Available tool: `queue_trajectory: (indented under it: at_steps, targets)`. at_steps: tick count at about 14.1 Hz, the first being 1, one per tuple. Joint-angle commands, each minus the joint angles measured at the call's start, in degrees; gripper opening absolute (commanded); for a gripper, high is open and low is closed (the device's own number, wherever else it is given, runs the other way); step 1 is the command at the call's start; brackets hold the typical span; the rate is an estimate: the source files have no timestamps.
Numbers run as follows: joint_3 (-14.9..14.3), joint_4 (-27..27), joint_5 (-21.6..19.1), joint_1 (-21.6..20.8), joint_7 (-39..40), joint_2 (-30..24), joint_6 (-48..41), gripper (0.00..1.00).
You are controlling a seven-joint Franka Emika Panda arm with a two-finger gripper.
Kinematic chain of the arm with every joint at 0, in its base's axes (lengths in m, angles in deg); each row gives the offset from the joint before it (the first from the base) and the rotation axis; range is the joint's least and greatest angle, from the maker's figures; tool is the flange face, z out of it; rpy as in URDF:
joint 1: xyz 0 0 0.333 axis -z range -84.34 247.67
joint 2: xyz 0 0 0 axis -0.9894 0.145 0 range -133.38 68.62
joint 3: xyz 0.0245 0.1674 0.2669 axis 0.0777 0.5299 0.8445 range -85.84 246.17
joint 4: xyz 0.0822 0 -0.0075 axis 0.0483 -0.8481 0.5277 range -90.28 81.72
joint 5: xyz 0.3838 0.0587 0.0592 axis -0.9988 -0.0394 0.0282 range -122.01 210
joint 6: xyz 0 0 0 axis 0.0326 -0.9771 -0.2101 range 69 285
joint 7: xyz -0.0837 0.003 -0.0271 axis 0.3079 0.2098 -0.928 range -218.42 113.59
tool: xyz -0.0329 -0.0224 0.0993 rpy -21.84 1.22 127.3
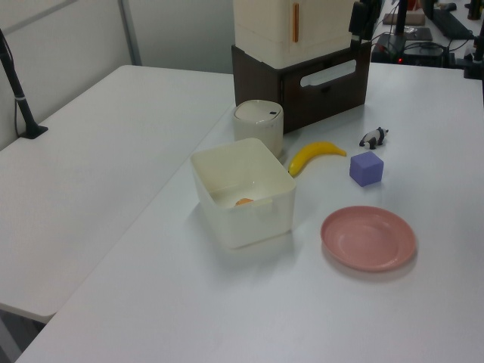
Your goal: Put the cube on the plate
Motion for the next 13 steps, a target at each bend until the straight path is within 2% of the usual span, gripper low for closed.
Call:
queue_trajectory:
  at_steps: [1, 3, 5, 10, 11, 13]
  targets:
    - [0.29, -1.23, 1.13, -0.71, -0.84, -1.37, -0.06, 1.00]
    - [0.38, -0.52, 1.22, -0.71, 5.20, -1.36, -0.58, 1.00]
    - [0.38, -0.43, 1.22, -0.53, 4.88, -1.45, -0.67, 1.00]
    - [0.38, -0.60, 2.45, -0.18, 1.89, -1.19, -0.76, 1.00]
    - [0.38, -0.60, 2.71, -0.53, -0.64, -0.40, -0.67, 1.00]
    - [0.56, -0.86, 5.60, -0.88, -5.13, -0.48, -0.59, 1.00]
